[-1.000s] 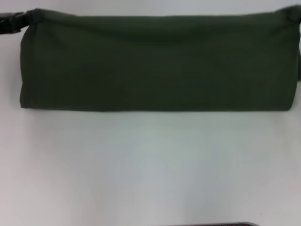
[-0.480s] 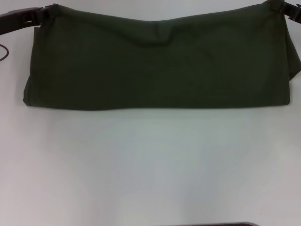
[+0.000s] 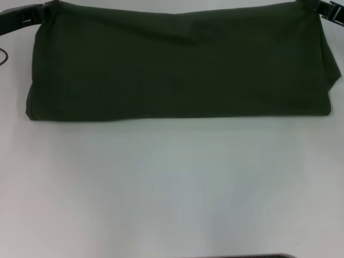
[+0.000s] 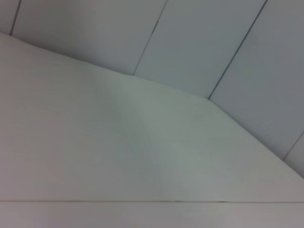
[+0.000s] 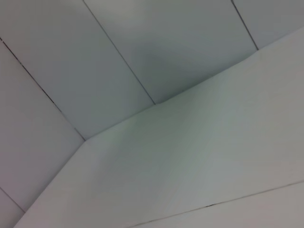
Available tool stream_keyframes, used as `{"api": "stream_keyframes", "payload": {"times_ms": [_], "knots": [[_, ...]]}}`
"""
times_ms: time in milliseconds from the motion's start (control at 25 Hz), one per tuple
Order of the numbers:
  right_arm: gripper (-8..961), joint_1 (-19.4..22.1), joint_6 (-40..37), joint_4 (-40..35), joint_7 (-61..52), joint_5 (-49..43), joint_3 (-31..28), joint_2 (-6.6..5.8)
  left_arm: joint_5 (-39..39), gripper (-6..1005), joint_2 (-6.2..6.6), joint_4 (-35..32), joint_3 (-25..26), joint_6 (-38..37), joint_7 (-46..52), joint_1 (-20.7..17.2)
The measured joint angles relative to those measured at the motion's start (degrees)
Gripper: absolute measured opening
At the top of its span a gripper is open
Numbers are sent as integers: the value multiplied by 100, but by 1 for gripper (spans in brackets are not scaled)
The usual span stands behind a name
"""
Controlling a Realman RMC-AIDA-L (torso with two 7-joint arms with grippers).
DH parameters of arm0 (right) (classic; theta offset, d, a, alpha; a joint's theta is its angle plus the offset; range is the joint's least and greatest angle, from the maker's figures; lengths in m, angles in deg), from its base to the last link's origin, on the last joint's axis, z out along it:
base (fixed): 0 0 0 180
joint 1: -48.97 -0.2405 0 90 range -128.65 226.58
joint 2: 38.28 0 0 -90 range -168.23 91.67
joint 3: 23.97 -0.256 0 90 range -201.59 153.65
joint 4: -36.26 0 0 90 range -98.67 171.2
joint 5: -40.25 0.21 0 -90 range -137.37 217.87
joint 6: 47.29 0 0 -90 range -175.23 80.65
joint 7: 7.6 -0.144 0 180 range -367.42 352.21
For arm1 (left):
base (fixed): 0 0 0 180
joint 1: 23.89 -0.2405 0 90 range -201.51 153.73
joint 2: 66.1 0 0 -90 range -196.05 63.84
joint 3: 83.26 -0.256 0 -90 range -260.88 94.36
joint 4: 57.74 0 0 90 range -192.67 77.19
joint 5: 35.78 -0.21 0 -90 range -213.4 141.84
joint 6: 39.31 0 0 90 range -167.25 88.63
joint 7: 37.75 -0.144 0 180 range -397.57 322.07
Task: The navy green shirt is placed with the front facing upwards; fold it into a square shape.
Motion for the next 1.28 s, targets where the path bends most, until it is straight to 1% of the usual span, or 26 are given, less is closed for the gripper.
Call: {"api": "stream_keyframes", "payload": {"times_ms": [440, 880, 960, 1040, 1160, 1240, 1280], "knots": [[59, -178, 406, 85, 1, 34, 208, 5, 6, 28, -9, 167, -14, 478, -97, 33], [62, -278, 643, 170, 3, 38, 346, 4, 6, 28, -7, 261, -50, 637, -182, 80], [62, -311, 701, 198, 3, 38, 351, 6, 52, 28, -34, 277, -72, 757, -183, 87], [63, -344, 794, 254, 3, 37, 372, 7, 160, 28, -116, 279, -73, 976, -183, 79], [63, -391, 960, 321, 3, 36, 473, 12, 323, 59, -224, 262, -75, 1249, -226, 39], [64, -422, 1038, 356, 3, 36, 566, 16, 376, 79, -247, 282, -75, 1360, -253, 20], [101, -441, 1083, 377, 2, 36, 613, 20, 403, 89, -251, 289, -75, 1396, -257, 8]]}}
